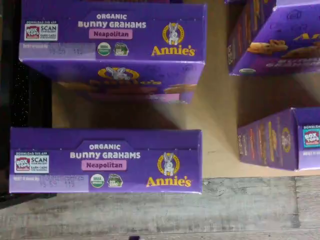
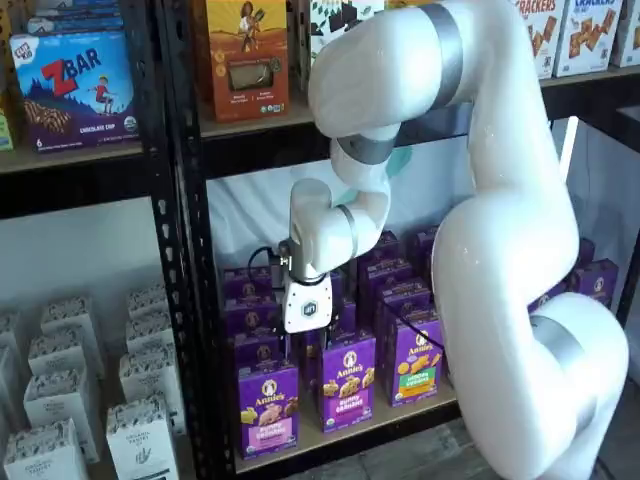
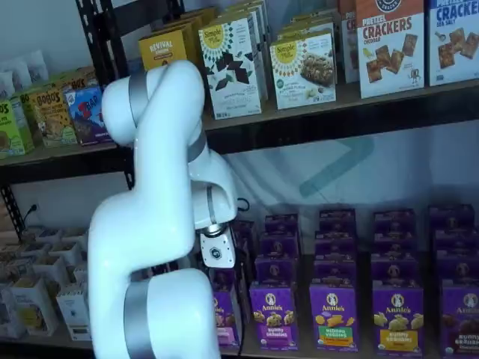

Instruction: Pick up the purple box with a pink patch in the middle, on the bottom shelf, the first box from the left

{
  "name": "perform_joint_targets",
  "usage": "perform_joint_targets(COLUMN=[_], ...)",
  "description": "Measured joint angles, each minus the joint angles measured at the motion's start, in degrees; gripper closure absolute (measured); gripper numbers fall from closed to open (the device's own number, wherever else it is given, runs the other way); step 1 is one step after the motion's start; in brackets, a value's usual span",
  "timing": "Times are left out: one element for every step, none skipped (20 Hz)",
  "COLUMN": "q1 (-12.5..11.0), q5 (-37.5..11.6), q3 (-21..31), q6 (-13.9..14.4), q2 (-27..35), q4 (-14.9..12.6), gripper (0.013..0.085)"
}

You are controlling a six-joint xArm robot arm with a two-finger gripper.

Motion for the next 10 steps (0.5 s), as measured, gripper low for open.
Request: perform_joint_targets(q1=[0.0,0.1,0.1,0.1,0.2,0.2,0.2,0.2,0.3,0.3], q5=[0.1,0.2,0.3,0.4,0.4,0.5,0.5,0.5,0.5,0.5], q3=[-0.2,-0.4,-0.6,-0.8,-1.0,-1.2,-1.4,-1.6,-1.8,-2.0], q6=[-0.1,-0.1,-0.3,-0.4,-0.4,-0.6,-0.6,-0.6,-0.6,-0.6], q2=[0.1,0.3,0.5,0.7,0.8,1.0,1.1,1.3,1.5,1.7], q4=[0.1,0.2,0.4,0.5,0.7,0.8,0.9,0.9,1.0,0.9], gripper=[0.013,0.013,0.013,0.013,0.013,0.013,0.013,0.013,0.013,0.013])
